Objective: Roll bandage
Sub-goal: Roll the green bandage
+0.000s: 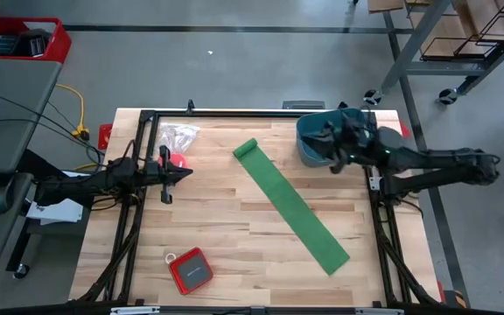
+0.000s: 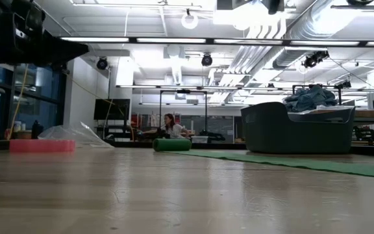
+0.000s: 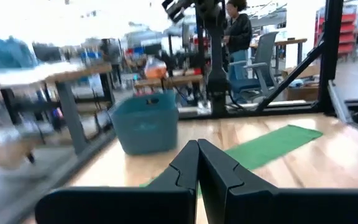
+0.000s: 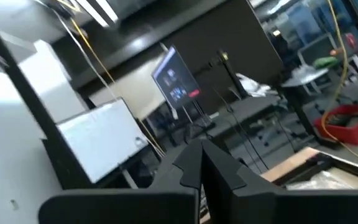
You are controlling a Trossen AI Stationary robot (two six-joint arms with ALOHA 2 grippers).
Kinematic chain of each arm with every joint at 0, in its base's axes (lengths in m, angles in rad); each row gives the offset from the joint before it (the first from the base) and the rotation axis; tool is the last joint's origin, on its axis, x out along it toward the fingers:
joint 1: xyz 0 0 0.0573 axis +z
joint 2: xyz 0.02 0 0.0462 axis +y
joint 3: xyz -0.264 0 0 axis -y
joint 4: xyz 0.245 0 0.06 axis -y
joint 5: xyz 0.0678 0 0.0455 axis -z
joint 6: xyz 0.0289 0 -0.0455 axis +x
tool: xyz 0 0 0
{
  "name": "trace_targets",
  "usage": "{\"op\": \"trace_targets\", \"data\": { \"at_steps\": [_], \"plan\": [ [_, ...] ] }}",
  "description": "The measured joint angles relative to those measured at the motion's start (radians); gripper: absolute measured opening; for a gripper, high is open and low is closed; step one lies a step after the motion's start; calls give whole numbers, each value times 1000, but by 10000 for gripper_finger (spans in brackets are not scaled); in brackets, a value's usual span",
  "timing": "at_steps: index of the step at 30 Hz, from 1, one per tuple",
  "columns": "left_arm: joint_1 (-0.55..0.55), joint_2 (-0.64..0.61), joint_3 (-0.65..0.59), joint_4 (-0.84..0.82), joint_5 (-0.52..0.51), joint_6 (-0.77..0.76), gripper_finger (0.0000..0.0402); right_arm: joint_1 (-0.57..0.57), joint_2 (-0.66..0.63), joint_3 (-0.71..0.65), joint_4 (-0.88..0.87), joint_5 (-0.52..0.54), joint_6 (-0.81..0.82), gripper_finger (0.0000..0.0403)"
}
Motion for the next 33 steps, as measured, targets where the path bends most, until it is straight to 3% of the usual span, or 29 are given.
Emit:
{"op": "trace_targets", "data": {
  "at_steps": [7,9,11,13,17,22,23,27,33],
  "plan": [
    [-4,-1,0,234,12,-275,1,-55,170,243,-124,56,21,0],
    [-3,8,1,356,-45,-387,1,-66,205,313,-187,55,37,0],
    [3,44,20,400,-170,-516,1,-71,238,376,-243,56,46,0],
    [18,119,78,350,-241,-601,1,-75,270,428,-271,56,45,0],
    [82,369,308,258,-250,-638,1,-96,320,490,-280,54,53,0],
    [234,729,648,-221,-248,-554,3,-121,349,515,-298,55,55,0],
    [271,802,696,-295,-227,-558,7,-125,349,515,-304,55,54,0],
    [397,1080,831,-418,39,-542,39,-136,339,515,-379,53,46,0],
    [485,1423,958,-422,205,-660,108,-143,280,515,-490,53,-20,0]
  ]
}}
